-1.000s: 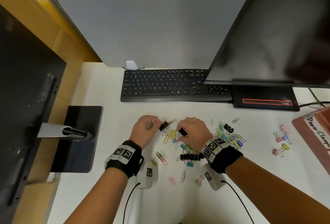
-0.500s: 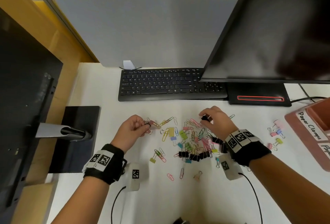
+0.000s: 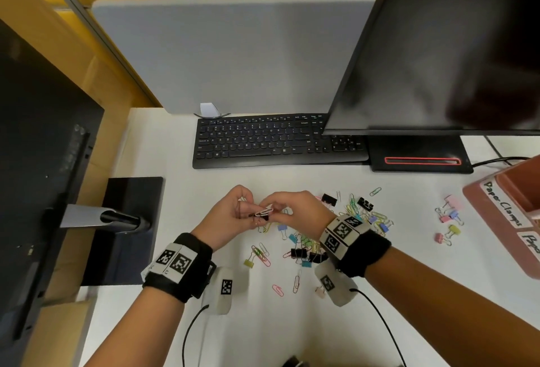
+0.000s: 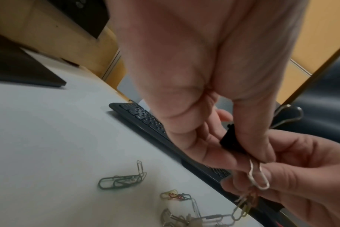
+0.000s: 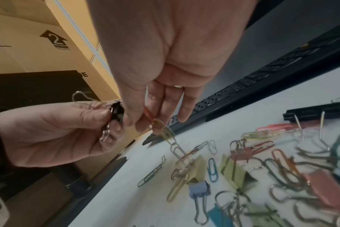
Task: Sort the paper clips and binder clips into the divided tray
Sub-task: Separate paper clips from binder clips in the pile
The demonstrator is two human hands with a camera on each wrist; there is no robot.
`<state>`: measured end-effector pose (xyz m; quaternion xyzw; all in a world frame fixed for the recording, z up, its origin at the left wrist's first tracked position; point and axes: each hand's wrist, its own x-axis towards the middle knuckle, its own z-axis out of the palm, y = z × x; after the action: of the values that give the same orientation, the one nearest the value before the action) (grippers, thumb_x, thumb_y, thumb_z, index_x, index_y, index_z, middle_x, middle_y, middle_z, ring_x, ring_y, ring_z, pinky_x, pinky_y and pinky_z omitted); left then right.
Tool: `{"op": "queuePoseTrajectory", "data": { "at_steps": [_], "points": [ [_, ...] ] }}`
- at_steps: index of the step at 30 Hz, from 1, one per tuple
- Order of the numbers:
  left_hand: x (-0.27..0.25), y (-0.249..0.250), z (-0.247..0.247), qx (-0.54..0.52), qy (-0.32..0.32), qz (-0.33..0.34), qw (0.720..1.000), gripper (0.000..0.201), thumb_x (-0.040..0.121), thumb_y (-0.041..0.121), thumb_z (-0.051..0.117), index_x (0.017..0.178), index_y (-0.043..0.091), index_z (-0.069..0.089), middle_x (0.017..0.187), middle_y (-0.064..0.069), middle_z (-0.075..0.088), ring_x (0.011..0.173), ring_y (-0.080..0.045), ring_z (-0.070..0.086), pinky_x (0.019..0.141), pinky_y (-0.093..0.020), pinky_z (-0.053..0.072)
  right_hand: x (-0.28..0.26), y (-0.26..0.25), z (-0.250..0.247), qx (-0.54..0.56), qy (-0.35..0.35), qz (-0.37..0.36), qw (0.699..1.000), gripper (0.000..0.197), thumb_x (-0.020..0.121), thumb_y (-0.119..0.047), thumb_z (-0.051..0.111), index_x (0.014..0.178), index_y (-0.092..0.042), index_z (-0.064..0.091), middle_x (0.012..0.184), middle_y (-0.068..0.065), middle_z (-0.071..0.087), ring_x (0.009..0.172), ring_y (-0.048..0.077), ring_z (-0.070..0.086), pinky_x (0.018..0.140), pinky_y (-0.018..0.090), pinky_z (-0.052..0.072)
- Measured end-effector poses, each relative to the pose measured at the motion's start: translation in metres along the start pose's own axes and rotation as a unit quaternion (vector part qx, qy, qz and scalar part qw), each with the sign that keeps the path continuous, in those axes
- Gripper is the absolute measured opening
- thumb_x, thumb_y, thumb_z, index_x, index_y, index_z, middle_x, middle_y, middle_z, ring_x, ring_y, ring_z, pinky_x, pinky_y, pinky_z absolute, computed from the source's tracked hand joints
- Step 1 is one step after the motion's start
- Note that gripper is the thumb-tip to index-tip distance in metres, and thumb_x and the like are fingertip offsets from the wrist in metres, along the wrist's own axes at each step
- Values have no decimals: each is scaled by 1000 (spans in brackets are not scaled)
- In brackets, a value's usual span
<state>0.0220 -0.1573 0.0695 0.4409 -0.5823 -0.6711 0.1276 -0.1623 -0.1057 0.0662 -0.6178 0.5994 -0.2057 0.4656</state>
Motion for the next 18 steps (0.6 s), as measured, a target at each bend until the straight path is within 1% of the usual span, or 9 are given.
{"op": "queuePoseTrajectory", "data": {
  "at_steps": [3, 4, 5, 7, 9, 11, 14, 16, 18],
  "points": [
    [-5, -2, -1, 51, 35, 21, 998, 34, 74, -4, 71, 86, 13, 44, 92, -10, 73, 77, -40, 64, 78, -47, 53, -3, 2, -4, 10, 29, -5, 1000, 16, 84, -25, 67, 99, -23, 71, 77, -8, 65, 81, 18, 66, 83, 37, 55],
    [-7, -2, -2, 66, 55, 25, 996, 32, 73, 0, 74, 86, 13, 48, 91, -9, 72, 78, -44, 63, 79, -49, 53, -5, 2, -6, 14, 35, -5, 999, 14, 84, -25, 67, 96, -22, 72, 80, -6, 69, 82, 16, 66, 84, 38, 54],
    [-8, -2, -3, 74, 75, 30, 994, 28, 73, 2, 75, 85, 14, 53, 90, -10, 70, 78, -44, 63, 78, -49, 53, -6, 1, -8, 15, 36, -6, 999, 13, 84, -25, 66, 94, -21, 72, 84, -3, 72, 84, 14, 67, 86, 38, 54],
    [-10, -3, -6, 64, 104, 40, 992, 18, 75, 3, 73, 85, 13, 62, 86, -12, 70, 78, -35, 66, 78, -43, 54, -8, -2, -11, 7, 34, -17, 999, 15, 86, -25, 64, 96, -18, 72, 93, 1, 74, 88, 14, 67, 88, 37, 53],
    [-14, -4, -7, 36, 123, 44, 991, 15, 78, 0, 70, 88, 11, 68, 87, -6, 73, 79, -21, 67, 78, -31, 54, -10, -4, -13, -4, 35, -25, 999, 19, 87, -25, 62, 101, -16, 72, 97, 2, 74, 90, 14, 67, 89, 36, 53],
    [-17, -5, -9, 0, 131, 39, 991, 18, 80, -2, 66, 94, 9, 70, 88, -2, 74, 79, -14, 67, 76, -22, 55, -11, -5, -14, 4, 41, -18, 999, 21, 87, -26, 63, 104, -18, 71, 96, -1, 73, 88, 12, 67, 89, 35, 54],
    [-21, -7, -10, -29, 131, 25, 991, 24, 81, -3, 64, 102, 6, 70, 85, 3, 75, 75, -10, 66, 70, -16, 54, -12, -4, -14, 38, 40, -5, 998, 23, 85, -25, 65, 108, -24, 68, 84, -13, 69, 81, 5, 67, 87, 33, 55],
    [-21, -8, -10, -22, 131, 28, 991, 24, 81, -3, 64, 102, 8, 70, 84, 2, 75, 73, -10, 66, 68, -15, 53, -12, -4, -14, 45, 30, -5, 999, 23, 85, -25, 65, 108, -27, 68, 88, -10, 70, 81, 7, 68, 87, 32, 56],
    [-22, -8, -9, -17, 135, 36, 990, 24, 81, -3, 64, 101, 8, 71, 84, -2, 75, 71, -10, 65, 67, -14, 52, -12, -6, -13, 40, 19, 0, 999, 22, 84, -27, 66, 106, -30, 68, 95, -4, 71, 79, 13, 70, 84, 33, 57]
  ]
}}
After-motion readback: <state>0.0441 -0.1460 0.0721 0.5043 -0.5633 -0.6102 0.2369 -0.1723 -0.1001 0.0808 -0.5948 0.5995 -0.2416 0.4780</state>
